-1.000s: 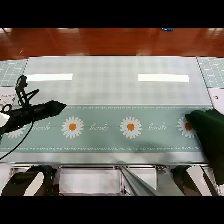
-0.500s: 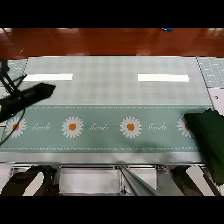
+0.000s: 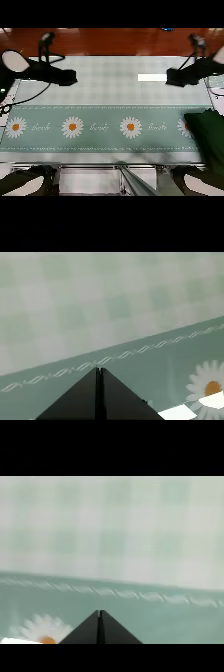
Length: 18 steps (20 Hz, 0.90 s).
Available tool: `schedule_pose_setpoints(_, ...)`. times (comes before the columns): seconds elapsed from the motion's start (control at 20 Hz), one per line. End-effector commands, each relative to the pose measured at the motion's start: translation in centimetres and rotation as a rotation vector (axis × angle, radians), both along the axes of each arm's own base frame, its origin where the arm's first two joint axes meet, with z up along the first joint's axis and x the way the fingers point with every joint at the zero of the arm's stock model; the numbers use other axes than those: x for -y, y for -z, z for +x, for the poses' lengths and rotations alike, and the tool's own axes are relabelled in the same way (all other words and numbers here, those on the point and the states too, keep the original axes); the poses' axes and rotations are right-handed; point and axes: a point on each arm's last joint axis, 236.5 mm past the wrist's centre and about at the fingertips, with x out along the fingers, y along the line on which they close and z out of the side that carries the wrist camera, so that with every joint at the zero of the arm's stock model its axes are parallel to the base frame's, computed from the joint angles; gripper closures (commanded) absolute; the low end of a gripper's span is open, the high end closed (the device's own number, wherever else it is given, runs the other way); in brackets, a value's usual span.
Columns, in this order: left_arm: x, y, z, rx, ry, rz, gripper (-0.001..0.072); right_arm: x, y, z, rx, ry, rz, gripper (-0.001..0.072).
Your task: Fold the shirts.
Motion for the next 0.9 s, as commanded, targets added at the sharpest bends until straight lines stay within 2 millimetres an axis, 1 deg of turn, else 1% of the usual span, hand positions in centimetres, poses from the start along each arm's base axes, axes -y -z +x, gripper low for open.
schedule_pose_setpoints(0.0,-2.34,5.48,-2.07,-0.16,-0.043,0.181,0.0688,1.01,5.47,-1.95,-0.19,-0.066,-0.243,0.0685)
schedule_pose_setpoints(0.15,-2.33,5.0,-1.72,-0.146,-0.043,0.178,0.0688,0.55,5.52,-1.51,-0.174,-0.064,-0.226,0.0685)
schedule_pose_setpoints(0.25,-2.38,5.07,-1.87,-0.153,-0.041,0.181,0.0688,0.72,5.55,-2.23,-0.203,-0.067,-0.232,0.0685)
schedule_pose_setpoints(0.3,-2.42,5.19,-2.3,-0.171,-0.037,0.185,0.0688,0.77,5.56,-2.39,-0.21,-0.067,-0.233,0.0685)
schedule_pose_setpoints(0.85,-2.43,5.31,-2.32,-0.174,-0.036,0.186,0.0688,0.77,5.56,-2.38,-0.21,-0.067,-0.233,0.0684)
